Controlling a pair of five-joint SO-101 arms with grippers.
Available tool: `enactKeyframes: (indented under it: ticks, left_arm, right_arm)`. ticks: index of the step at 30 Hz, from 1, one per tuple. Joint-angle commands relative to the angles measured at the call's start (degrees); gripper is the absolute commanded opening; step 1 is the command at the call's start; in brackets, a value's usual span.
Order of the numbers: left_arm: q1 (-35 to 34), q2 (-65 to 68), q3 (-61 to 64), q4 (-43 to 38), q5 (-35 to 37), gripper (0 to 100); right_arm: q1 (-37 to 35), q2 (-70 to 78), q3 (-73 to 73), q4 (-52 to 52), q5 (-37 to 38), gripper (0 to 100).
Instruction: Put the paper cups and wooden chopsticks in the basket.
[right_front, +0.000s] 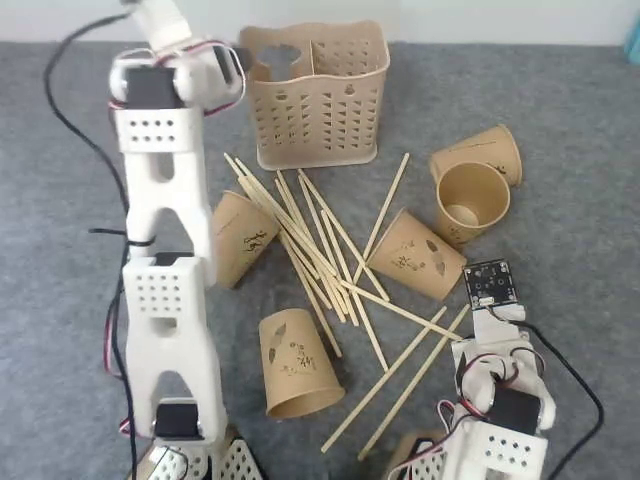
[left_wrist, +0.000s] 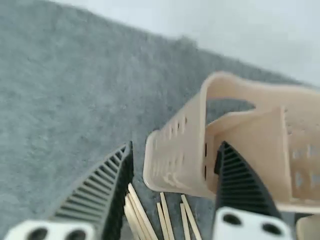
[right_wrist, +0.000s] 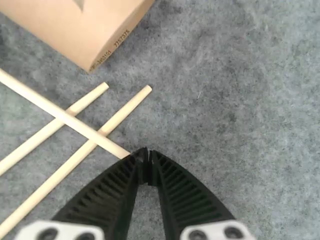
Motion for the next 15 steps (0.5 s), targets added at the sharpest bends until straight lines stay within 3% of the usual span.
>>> enactKeyframes:
  ticks: [1, 6, 9, 15]
  left_arm:
    - [2.0, 2.3, 0.0, -1.5, -0.8, 20]
    - [3.5, 3.2, 0.0, -1.2, -1.0, 0]
    - [3.7, 2.7, 0.0, 0.6, -2.7, 1]
    - [3.8, -1.1, 0.0, 7.6, -13.3, 1]
  right_arm:
    - [1.0, -0.9, -0.4, -0.2, 0.4, 0.8]
    - [1.0, -0.9, -0.4, -0.2, 0.4, 0.8]
    - [1.1, -0.9, -0.4, -0.2, 0.4, 0.8]
    - [2.8, -0.9, -0.4, -1.0, 0.4, 0.8]
